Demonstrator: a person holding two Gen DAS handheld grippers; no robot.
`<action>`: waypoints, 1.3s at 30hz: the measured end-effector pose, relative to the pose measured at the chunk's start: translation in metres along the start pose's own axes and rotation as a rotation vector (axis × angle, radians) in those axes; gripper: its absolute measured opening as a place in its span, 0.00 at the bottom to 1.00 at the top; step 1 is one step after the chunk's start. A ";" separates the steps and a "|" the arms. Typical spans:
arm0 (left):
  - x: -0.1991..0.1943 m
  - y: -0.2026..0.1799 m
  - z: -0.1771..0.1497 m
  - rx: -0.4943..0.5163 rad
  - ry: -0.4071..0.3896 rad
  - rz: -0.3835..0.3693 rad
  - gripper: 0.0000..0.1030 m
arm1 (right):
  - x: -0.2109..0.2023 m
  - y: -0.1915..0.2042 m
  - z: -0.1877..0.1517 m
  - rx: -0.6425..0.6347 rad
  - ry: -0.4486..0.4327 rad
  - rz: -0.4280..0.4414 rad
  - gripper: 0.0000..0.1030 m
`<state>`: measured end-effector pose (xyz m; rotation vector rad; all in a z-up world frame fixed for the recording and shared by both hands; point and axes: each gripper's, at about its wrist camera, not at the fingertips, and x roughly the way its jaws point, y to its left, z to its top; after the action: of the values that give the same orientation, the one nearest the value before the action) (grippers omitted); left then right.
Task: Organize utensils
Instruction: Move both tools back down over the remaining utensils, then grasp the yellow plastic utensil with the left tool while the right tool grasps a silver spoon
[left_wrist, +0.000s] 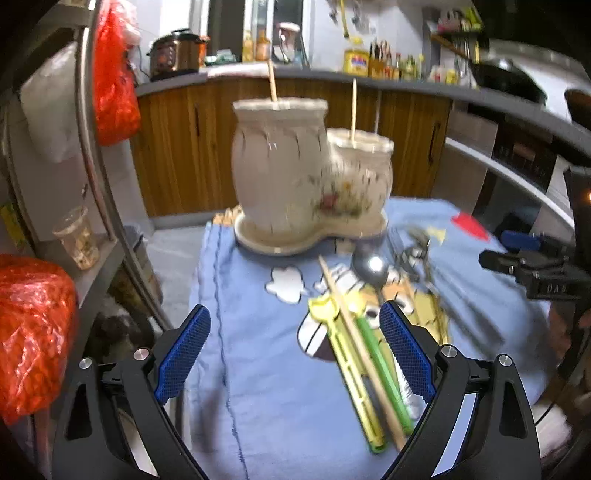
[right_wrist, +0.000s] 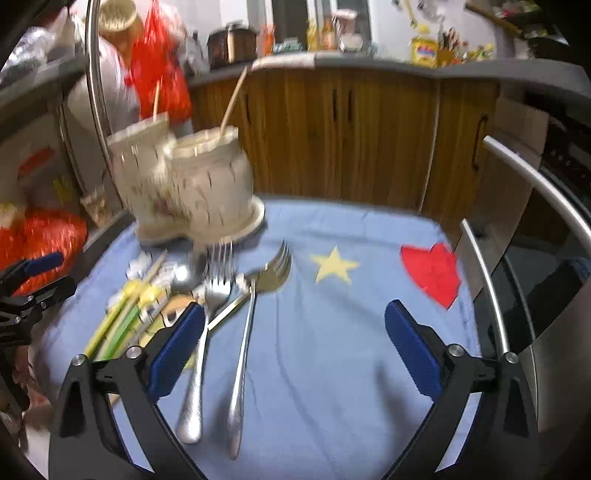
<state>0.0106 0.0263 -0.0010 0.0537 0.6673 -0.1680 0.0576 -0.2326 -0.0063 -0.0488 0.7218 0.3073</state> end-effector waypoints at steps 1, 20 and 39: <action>0.003 0.001 -0.002 0.003 0.015 -0.001 0.90 | 0.005 0.000 -0.002 -0.006 0.019 0.000 0.80; 0.037 -0.013 -0.007 0.075 0.205 -0.121 0.31 | 0.047 0.025 0.004 -0.123 0.208 0.089 0.20; 0.049 -0.016 0.003 0.085 0.250 -0.124 0.16 | 0.057 0.027 0.011 -0.139 0.240 0.080 0.19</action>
<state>0.0477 0.0038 -0.0291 0.1161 0.9133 -0.3125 0.0972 -0.1903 -0.0344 -0.1917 0.9407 0.4327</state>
